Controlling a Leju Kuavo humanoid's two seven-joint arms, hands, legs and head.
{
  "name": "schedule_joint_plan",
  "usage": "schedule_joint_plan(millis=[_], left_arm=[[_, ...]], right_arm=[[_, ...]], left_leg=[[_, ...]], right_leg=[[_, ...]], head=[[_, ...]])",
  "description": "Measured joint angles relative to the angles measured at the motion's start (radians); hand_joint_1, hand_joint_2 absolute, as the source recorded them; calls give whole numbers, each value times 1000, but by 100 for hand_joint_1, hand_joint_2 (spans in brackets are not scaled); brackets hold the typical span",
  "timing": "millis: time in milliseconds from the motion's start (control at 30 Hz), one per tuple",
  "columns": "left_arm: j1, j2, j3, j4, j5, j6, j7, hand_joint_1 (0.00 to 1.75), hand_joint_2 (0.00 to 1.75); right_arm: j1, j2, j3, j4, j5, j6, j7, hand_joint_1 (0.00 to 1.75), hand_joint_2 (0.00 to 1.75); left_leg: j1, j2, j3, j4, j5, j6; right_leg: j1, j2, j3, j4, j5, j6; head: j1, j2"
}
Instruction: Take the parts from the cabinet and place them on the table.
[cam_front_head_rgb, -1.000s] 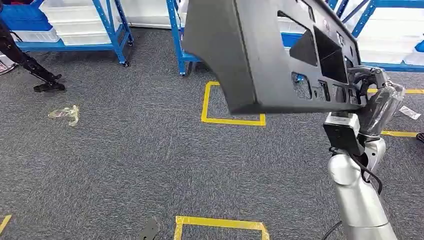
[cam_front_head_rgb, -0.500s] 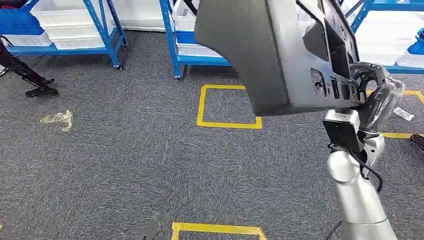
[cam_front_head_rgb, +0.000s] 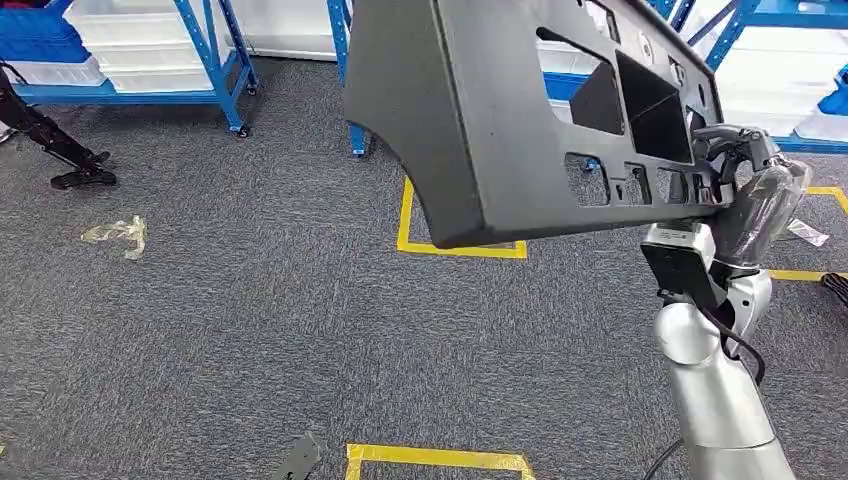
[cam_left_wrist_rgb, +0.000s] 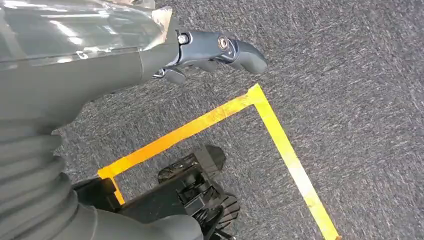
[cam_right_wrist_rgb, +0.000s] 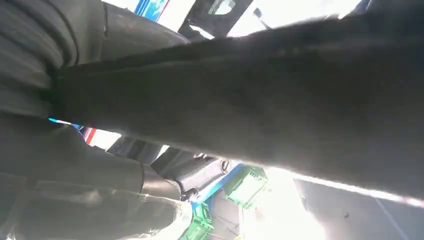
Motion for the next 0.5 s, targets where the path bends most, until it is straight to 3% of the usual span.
schedule_joint_plan(millis=[500], left_arm=[[0,-5,0,0,-2,0,-1,0,175]], right_arm=[[0,0,0,0,2,0,0,175,175]], left_leg=[[1,0,0,0,0,0]], right_leg=[[0,0,0,0,-1,1]], head=[[0,0]])
